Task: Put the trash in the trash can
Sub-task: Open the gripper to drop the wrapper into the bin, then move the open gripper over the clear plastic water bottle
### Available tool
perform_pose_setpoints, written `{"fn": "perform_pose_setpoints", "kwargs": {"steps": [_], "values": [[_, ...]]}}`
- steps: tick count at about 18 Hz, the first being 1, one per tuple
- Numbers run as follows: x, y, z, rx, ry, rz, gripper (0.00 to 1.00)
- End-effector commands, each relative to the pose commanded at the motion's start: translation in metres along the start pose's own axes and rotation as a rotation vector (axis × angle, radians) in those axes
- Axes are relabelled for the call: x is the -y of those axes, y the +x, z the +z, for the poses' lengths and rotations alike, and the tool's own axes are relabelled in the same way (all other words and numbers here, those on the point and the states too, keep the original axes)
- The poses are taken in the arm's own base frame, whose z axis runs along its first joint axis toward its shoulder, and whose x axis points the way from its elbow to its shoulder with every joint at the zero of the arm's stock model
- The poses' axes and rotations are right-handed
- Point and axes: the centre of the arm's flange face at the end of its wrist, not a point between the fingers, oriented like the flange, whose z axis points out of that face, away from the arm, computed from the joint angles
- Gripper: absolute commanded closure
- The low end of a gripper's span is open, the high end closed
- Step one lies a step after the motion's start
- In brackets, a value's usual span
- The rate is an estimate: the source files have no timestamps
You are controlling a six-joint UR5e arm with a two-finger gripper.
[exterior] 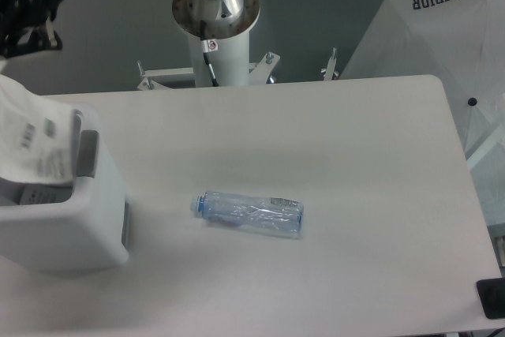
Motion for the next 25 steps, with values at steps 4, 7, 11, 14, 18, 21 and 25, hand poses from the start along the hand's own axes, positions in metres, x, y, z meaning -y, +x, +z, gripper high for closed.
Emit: {"fn": "perform_pose_setpoints", "kwargs": {"steps": [4,7,11,14,18,21,25], "values": [[-0.001,-0.004,0.004,0.008,0.006,0.004,0.00],[-0.002,-0.008,0.000,0.018,0.007,-0.030,0.00],[-0.022,-0.057,-0.030,0.088,0.026,-0.094,0.00],[-0.040,-0.100,-0.055,0.153,0.052,-0.134,0.00],[-0.081,-0.153,-0.072,0.230,0.082,-0.176,0.00],[-0.109,-0.172,-0.061,0.224,0.047,-0.135,0.00],[-0.152,-0.189,-0.039,0.276,-0.127,-0.010,0.00]]}}
